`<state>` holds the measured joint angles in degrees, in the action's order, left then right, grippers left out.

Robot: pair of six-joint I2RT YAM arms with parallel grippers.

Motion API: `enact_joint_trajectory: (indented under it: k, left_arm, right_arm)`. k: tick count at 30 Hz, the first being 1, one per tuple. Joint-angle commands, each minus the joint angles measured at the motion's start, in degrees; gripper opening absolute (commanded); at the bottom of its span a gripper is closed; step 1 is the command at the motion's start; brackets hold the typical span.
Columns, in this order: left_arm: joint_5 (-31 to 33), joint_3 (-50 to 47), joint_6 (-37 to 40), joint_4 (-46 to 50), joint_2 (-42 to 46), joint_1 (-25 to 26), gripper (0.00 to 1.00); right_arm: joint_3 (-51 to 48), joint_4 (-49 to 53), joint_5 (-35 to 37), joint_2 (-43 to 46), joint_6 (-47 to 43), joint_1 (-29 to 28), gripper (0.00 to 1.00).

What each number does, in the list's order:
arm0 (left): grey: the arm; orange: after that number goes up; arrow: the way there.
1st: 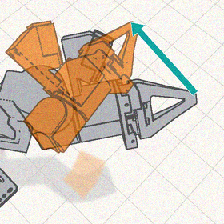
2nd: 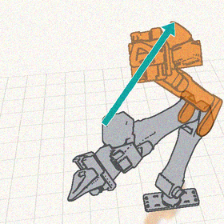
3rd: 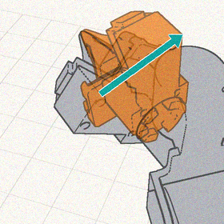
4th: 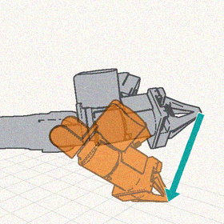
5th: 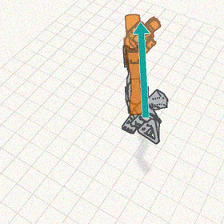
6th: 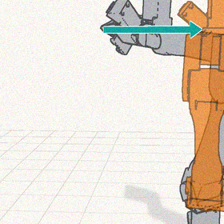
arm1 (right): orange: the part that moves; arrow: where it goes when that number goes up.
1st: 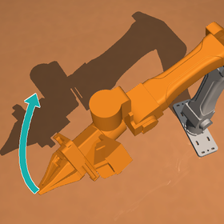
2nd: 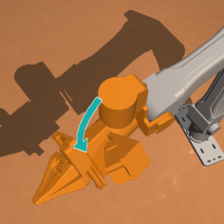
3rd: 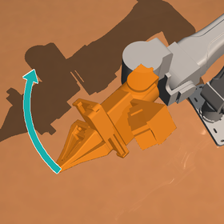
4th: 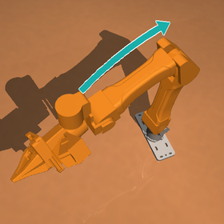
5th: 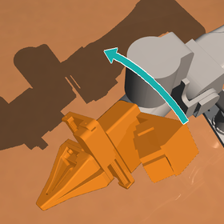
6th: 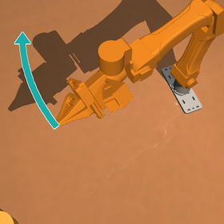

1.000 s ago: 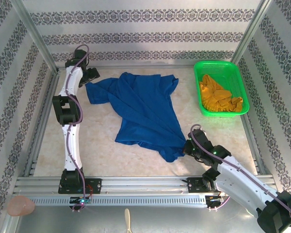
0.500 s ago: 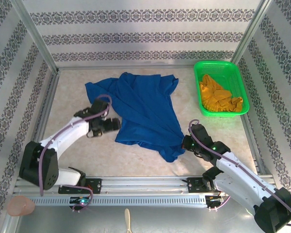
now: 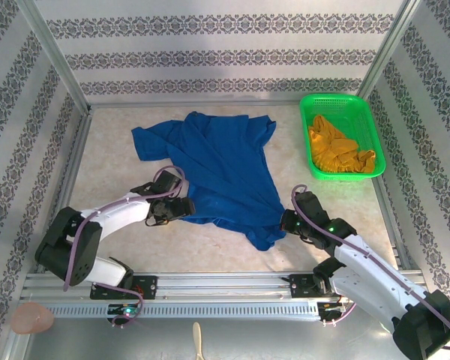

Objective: Fold the inside-out t-shirt

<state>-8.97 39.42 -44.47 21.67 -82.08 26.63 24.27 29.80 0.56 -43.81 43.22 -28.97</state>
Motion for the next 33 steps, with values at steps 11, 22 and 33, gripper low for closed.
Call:
enact_joint_trajectory:
  k: [11,22,33]
  left_arm:
    - [2.4,-5.5,-5.8,11.2,27.6,1.4,0.00]
    - [-0.3,-21.9,-19.5,13.0,57.2,1.4,0.30]
    - [-0.6,-6.9,-3.7,-0.1,19.1,3.7,0.69]
  right_arm:
    - [3.6,0.4,-4.3,0.1,-1.8,0.7,0.00]
    - [1.9,0.6,-8.1,0.9,-3.0,0.4,0.00]
    - [0.8,-0.8,-6.7,0.3,-2.2,0.5,0.00]
